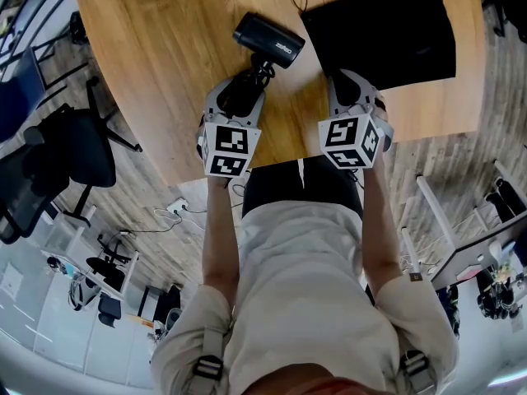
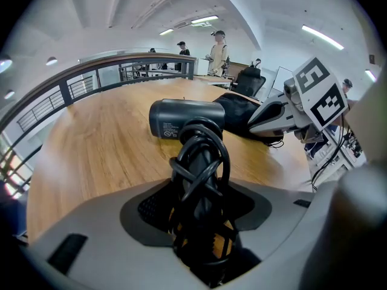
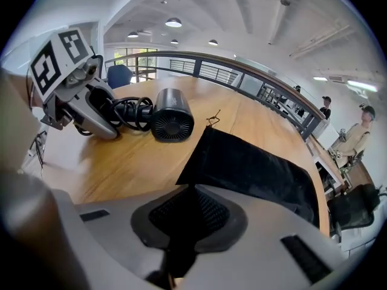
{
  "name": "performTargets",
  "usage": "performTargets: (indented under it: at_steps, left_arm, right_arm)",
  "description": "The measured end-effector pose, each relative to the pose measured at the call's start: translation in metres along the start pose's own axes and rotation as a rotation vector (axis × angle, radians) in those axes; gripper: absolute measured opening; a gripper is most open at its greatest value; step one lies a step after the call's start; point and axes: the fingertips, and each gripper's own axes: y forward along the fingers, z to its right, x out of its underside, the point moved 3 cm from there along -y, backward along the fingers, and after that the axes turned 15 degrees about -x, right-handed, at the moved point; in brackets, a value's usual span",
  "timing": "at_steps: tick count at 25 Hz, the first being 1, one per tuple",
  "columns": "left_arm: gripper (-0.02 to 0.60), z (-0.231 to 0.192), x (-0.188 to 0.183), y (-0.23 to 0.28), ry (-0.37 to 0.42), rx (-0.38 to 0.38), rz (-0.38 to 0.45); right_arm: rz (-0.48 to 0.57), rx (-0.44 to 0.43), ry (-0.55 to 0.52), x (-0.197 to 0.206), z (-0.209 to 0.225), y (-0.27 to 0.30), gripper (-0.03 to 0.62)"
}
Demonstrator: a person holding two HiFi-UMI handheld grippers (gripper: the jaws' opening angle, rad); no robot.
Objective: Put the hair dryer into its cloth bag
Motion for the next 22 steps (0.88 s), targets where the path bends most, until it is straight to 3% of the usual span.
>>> performTargets:
  at_steps: [7,22]
  left_arm:
    - [0.244,-0.001,0.0,-0.001,0.008,0.006,0.002]
    - [0.244,0.006,0.001,-0.006,0.051,0.038,-0.005]
  right_arm:
    - [0.021,-0.038,0.05,-0.001,0.004,-0.004,0.028]
    - [0.2,0.015,0.139,-0.031,0.023,-0.054,0.025]
